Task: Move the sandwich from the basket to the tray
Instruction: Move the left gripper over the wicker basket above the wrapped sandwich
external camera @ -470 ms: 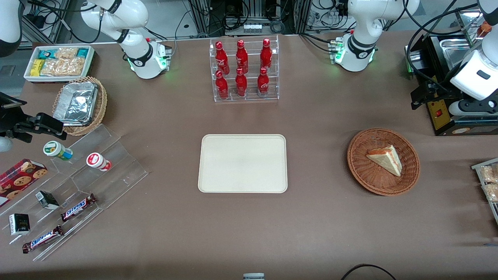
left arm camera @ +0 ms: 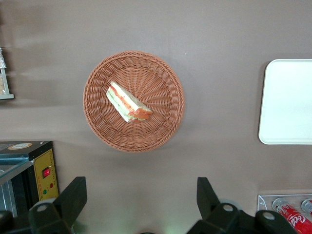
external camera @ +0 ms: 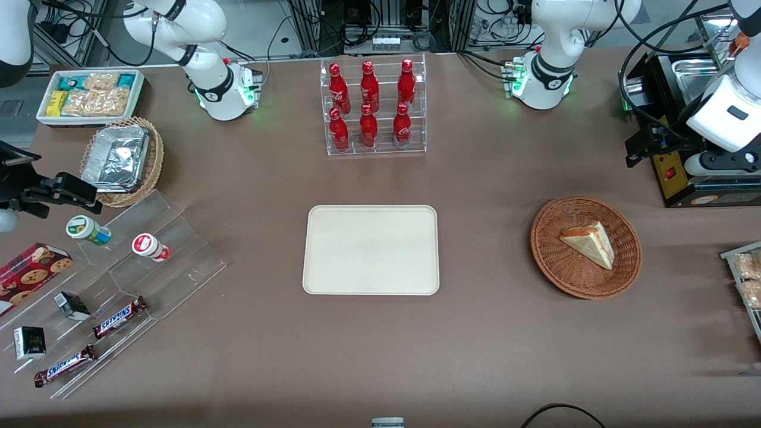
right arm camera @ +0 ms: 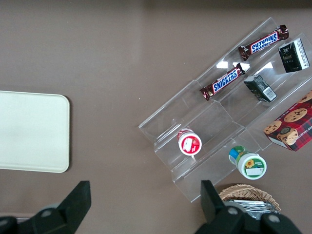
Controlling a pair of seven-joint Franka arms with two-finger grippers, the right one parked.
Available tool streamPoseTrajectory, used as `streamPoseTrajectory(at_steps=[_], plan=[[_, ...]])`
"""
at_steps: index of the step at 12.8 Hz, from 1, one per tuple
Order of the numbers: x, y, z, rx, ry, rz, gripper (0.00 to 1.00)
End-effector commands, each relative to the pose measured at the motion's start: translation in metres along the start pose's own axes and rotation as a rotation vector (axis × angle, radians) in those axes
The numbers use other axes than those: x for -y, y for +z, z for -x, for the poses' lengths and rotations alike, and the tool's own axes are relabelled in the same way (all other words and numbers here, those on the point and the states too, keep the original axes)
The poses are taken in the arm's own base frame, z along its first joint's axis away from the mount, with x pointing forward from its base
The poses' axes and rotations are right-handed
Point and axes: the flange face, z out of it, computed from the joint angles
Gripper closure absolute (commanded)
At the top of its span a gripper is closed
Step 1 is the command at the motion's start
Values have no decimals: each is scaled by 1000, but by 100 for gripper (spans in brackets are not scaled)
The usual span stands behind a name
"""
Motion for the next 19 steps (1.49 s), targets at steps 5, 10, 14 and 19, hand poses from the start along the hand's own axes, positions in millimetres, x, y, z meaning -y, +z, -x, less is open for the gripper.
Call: streamPoseTrajectory(at_steps=[5, 10, 14, 19], plan=[[35, 24, -12, 51, -140, 8, 0], [63, 85, -27, 134, -338, -9, 0], [77, 141, -26, 122, -583, -15, 0], [75, 215, -26, 59, -800, -3, 0]])
